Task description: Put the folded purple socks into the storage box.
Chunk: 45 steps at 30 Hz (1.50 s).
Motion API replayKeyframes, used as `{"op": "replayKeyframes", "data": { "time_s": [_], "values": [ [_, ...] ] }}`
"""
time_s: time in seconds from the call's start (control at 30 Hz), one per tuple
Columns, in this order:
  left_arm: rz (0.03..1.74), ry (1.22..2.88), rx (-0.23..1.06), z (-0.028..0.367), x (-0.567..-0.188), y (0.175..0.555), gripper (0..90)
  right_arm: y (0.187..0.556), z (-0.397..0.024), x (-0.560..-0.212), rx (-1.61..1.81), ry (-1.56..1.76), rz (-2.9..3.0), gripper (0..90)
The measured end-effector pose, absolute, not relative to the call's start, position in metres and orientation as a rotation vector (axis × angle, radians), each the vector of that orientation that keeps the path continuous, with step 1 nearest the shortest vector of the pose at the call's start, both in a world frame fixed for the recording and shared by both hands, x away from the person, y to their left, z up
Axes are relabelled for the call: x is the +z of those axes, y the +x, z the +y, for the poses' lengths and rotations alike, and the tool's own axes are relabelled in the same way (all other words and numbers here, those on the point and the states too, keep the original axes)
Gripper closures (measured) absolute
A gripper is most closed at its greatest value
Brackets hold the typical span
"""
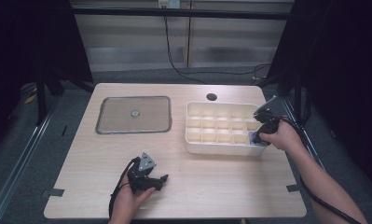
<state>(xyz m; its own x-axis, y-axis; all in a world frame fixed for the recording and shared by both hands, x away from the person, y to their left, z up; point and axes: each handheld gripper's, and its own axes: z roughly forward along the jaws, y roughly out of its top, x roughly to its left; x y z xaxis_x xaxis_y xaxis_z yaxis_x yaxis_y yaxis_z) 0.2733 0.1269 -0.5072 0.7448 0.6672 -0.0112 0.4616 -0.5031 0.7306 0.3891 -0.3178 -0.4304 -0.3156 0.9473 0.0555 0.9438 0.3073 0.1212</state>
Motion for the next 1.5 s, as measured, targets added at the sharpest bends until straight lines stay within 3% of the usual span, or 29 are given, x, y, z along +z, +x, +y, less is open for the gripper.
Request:
{"op": "replayKeyframes", "data": {
  "time_s": [0.53,0.9,1.1,1.5],
  "values": [
    [0.845,2.192,0.352,0.127,-0.507,0.273,23.7,0.386,-0.317,-0.433,0.218,1.819,2.499,70.9],
    [0.847,2.19,0.352,0.127,-0.507,0.274,23.7,0.387,-0.315,-0.425,0.208,1.792,2.512,65.2],
    [0.857,2.178,0.352,0.126,-0.508,0.273,23.6,0.389,-0.314,-0.413,0.217,1.783,2.517,61.2],
    [0.856,2.178,0.352,0.126,-0.508,0.273,23.6,0.395,-0.31,-0.383,0.222,1.759,2.512,64.1]
  ]
}}
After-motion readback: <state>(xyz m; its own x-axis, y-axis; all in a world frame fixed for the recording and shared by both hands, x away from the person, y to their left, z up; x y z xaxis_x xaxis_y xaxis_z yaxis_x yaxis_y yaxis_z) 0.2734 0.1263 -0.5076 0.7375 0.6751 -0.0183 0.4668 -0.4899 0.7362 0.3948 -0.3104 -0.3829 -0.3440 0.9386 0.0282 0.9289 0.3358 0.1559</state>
